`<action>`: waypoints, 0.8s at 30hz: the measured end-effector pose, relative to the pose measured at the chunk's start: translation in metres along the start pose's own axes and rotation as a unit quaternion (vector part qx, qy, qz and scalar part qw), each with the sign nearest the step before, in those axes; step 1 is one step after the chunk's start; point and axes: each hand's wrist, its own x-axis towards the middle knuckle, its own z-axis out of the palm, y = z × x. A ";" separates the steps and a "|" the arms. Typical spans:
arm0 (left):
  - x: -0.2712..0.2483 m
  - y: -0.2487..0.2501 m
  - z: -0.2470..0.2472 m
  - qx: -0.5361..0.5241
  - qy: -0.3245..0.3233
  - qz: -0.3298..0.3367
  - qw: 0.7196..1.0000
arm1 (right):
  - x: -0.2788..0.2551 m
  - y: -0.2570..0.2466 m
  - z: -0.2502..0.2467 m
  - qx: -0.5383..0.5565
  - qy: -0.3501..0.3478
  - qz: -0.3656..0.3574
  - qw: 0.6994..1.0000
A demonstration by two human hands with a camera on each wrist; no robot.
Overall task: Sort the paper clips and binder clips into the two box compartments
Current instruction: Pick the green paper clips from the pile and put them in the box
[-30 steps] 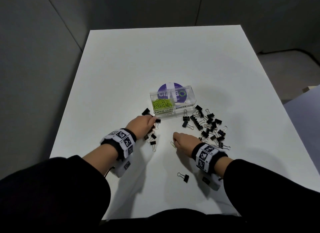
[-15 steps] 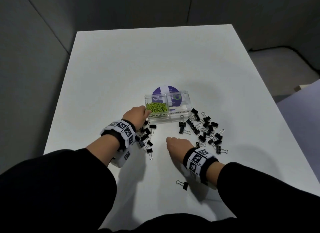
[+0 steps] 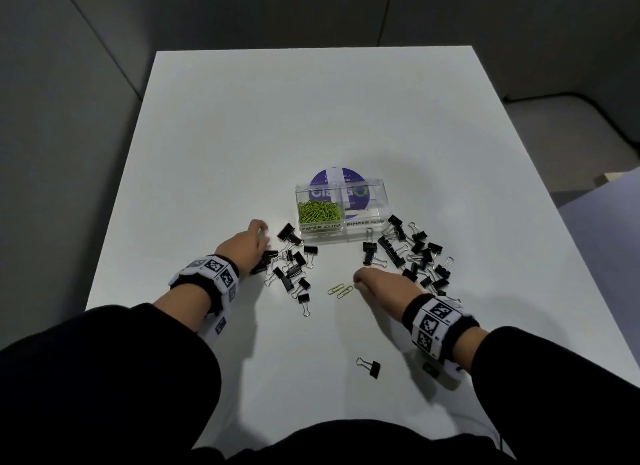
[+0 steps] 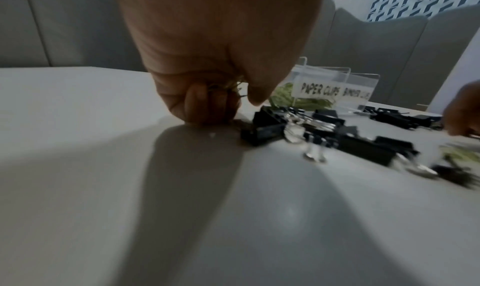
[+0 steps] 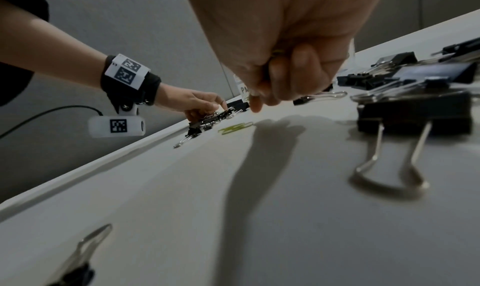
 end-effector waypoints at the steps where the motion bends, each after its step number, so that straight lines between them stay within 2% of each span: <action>1: -0.004 0.002 0.005 -0.008 -0.008 0.010 1.000 | -0.001 -0.001 0.000 -0.001 -0.004 -0.014 1.000; 4: -0.018 0.014 0.019 -0.017 -0.018 0.034 0.999 | 0.003 -0.008 -0.002 -0.031 -0.017 -0.038 0.999; 9: -0.034 0.043 0.024 0.009 0.072 0.057 0.996 | 0.015 -0.020 -0.005 -0.065 -0.032 -0.055 0.996; 13: -0.042 0.064 0.026 0.091 0.043 0.134 0.986 | 0.019 -0.026 -0.006 -0.092 -0.035 -0.071 0.993; 16: -0.042 0.070 0.024 0.105 0.048 0.158 0.981 | 0.020 -0.029 -0.006 -0.145 -0.054 -0.085 0.984; 20: -0.033 0.074 0.006 0.069 0.070 0.172 0.980 | 0.024 -0.028 -0.007 -0.131 -0.060 -0.067 0.987; 24: -0.013 0.074 -0.023 -0.035 0.043 0.149 0.987 | 0.034 -0.028 -0.026 -0.089 -0.076 -0.068 0.991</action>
